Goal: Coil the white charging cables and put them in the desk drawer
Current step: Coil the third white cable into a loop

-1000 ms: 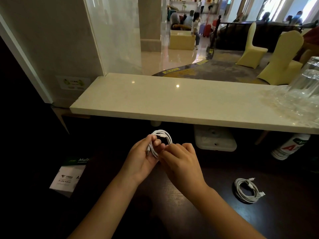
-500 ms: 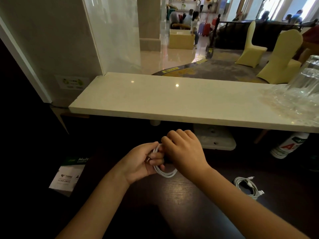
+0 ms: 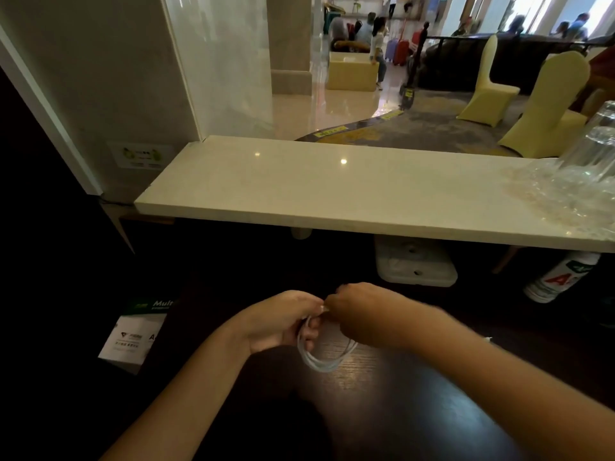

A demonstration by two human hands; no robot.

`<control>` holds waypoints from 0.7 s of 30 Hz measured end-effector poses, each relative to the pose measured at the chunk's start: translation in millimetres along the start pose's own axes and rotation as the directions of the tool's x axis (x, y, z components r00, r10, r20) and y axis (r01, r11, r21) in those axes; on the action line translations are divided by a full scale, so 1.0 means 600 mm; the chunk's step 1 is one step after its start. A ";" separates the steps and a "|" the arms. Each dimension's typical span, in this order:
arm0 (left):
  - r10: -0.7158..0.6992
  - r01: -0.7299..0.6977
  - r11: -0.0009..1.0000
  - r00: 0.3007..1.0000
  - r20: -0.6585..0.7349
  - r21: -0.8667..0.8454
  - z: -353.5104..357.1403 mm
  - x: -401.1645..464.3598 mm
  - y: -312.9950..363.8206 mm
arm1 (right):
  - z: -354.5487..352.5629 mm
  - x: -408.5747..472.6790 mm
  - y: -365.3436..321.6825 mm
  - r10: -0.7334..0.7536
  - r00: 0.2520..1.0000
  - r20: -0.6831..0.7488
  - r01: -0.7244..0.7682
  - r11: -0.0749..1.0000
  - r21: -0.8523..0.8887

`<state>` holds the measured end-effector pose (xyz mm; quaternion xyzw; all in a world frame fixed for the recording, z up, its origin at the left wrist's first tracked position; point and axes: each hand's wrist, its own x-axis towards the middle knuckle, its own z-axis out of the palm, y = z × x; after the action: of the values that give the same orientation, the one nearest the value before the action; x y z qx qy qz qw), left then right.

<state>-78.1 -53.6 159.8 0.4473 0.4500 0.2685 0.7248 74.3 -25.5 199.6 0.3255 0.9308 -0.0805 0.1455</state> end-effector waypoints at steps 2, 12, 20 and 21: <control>-0.004 0.000 0.996 0.998 0.056 0.087 -0.010 -0.001 -0.003 | 0.003 -0.014 0.038 -0.098 0.995 0.034 0.076 0.913 0.401; 0.202 -0.207 0.978 0.952 -0.230 0.004 -0.016 0.031 -0.029 | 0.088 -0.028 0.075 0.375 0.884 -0.280 0.140 0.358 0.923; 0.431 -0.354 0.886 0.866 -0.253 0.299 0.009 0.064 -0.029 | 0.128 -0.039 0.080 0.538 0.794 -0.283 0.183 0.234 0.955; 0.415 -0.346 0.898 0.872 -0.259 0.272 0.012 0.068 -0.034 | 0.133 -0.043 0.080 0.557 0.784 -0.274 0.180 0.219 0.959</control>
<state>-53.3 -33.5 126.5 0.5559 0.4875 0.4228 0.5240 141.0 -22.7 129.9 0.4694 0.6223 -0.5097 -0.3641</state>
